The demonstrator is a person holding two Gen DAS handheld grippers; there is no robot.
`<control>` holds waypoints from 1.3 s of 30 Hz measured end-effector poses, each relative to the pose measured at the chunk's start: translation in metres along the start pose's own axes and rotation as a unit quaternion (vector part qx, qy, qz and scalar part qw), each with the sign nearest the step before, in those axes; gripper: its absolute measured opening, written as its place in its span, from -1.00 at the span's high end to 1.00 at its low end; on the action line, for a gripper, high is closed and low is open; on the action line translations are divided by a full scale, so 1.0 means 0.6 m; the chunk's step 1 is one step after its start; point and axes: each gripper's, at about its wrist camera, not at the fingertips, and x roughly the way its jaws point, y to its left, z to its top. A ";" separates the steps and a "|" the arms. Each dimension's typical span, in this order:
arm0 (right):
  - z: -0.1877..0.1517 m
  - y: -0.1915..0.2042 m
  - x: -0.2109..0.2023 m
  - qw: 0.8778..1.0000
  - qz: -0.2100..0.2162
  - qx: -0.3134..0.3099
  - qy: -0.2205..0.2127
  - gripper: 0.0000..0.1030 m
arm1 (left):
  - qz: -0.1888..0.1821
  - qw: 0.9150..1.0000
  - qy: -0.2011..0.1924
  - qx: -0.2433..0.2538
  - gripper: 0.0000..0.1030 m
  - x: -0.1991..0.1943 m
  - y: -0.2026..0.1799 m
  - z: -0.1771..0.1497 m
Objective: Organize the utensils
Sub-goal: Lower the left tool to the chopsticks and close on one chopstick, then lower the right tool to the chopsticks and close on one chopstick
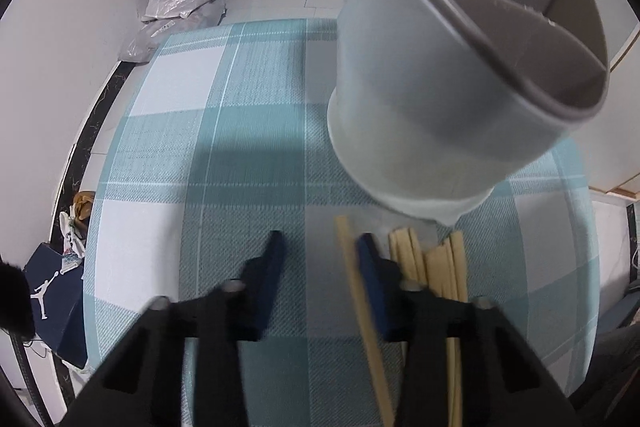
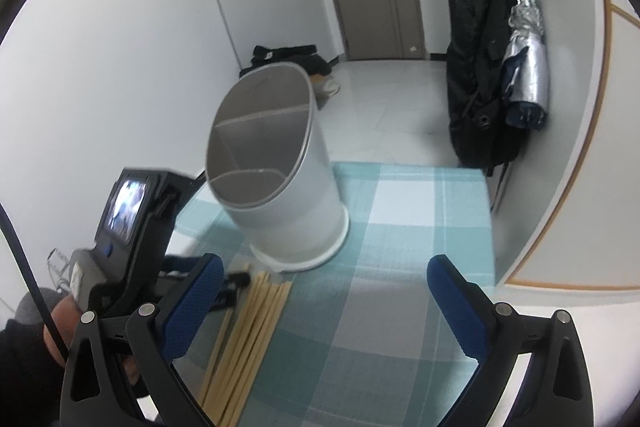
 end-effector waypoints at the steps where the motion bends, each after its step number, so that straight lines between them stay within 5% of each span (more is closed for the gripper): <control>1: -0.002 0.000 0.004 1.000 0.004 0.002 0.007 -0.84 | -0.003 1.000 0.000 -0.001 0.75 0.001 0.003 0.001; 7: -0.020 -0.008 0.053 0.995 0.037 0.042 0.078 -0.40 | -0.028 0.999 0.001 -0.028 0.93 -0.001 0.025 0.005; 15: -0.047 0.013 0.115 0.988 0.041 0.052 0.137 0.01 | -0.073 0.993 -0.051 -0.074 0.94 -0.040 0.068 0.018; 20: -0.048 0.047 0.137 0.988 0.043 0.031 0.142 0.05 | -0.097 0.987 -0.082 -0.096 0.94 -0.064 0.087 0.020; 39: -0.062 0.125 0.199 0.989 -0.022 -0.047 0.137 0.75 | -0.131 0.979 -0.112 -0.110 0.94 -0.097 0.119 0.014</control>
